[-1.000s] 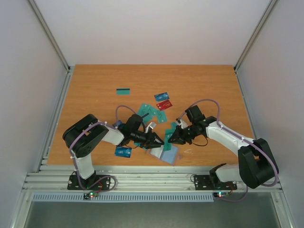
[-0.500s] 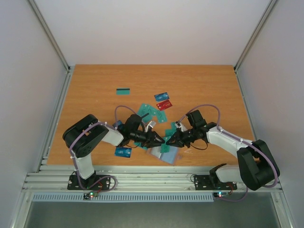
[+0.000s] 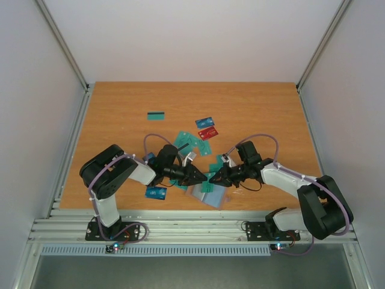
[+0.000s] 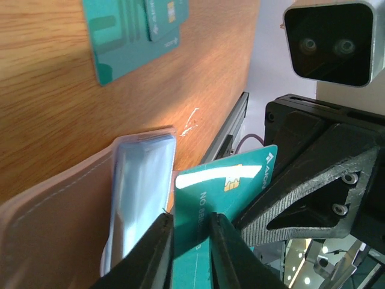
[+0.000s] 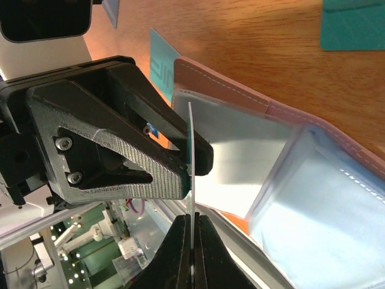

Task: Put the credit cards into the card holder

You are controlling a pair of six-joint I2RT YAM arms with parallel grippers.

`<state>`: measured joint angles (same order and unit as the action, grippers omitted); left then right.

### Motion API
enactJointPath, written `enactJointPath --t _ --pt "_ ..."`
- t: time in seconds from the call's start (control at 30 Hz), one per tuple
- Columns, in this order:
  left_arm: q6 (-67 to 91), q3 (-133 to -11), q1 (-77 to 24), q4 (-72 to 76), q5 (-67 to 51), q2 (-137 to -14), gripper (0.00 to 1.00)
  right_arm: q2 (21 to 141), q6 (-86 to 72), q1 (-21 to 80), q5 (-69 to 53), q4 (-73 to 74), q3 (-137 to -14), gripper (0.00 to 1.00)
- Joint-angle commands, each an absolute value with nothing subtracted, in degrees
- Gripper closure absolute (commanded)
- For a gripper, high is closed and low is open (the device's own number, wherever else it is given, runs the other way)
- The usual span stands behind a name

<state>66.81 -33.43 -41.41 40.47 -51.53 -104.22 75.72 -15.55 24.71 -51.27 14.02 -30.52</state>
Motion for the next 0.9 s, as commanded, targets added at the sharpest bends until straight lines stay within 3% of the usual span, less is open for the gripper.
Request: enactJointPath --t 0.0,0.23,0.4,0.63,0.87 --pt "66.7 -33.3 -41.9 45.0 -52.4 -104.8 0.85 77.1 -15.9 24.7 -51.1 9.4 -29.8 0.99" --pt "66.8 -33.6 -41.8 44.8 -52.7 -103.9 1.00 77.4 -14.9 24.7 -49.1 10.9 -30.3 0.98" --pt "66.9 -34.0 -41.8 45.0 -53.1 -104.1 1.00 78.4 -14.0 24.7 -49.1 13.5 -31.2 0.92" --pt "66.2 -34.3 -41.4 42.1 -52.8 -103.8 1.00 74.6 -8.0 24.7 -42.3 33.0 -38.3 0.65" --pt "62.7 -36.1 -40.8 33.2 -51.7 -101.7 1.00 67.4 -6.9 25.0 -43.0 45.4 -39.3 0.63"
